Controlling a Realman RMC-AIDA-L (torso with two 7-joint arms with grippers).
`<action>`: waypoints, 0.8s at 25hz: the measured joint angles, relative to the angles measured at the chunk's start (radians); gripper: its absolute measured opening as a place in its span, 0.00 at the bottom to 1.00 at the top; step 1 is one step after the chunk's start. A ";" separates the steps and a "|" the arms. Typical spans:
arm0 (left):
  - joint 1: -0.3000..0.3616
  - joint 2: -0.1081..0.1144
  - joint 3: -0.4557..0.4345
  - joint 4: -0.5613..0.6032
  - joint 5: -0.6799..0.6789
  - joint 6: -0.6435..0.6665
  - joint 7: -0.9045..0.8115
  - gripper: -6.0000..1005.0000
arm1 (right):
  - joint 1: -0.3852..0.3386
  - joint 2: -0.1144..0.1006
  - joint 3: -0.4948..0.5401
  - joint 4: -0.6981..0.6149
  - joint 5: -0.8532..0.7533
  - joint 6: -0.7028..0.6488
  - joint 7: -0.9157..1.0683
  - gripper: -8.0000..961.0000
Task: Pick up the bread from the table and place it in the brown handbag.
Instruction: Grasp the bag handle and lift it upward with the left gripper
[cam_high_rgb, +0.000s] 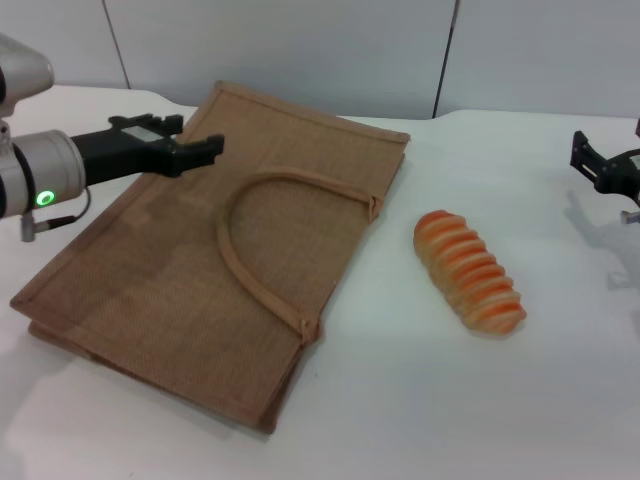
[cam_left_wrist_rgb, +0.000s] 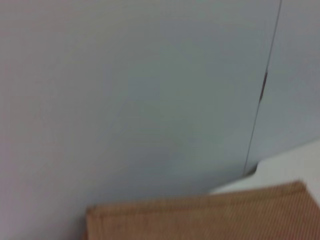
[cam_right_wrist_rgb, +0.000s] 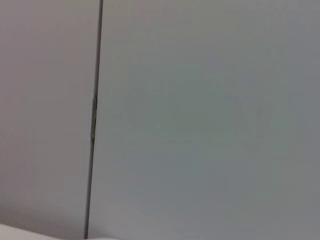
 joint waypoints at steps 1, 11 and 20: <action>0.000 -0.002 -0.019 0.025 0.084 -0.002 -0.057 0.71 | 0.001 0.000 0.000 -0.001 0.000 0.005 0.000 0.90; -0.065 -0.036 -0.173 0.151 0.631 -0.145 -0.332 0.69 | 0.005 0.000 0.000 -0.002 0.000 0.008 0.000 0.90; -0.108 -0.047 -0.189 0.147 0.772 -0.167 -0.397 0.68 | 0.009 0.001 0.000 -0.002 0.000 0.008 0.000 0.90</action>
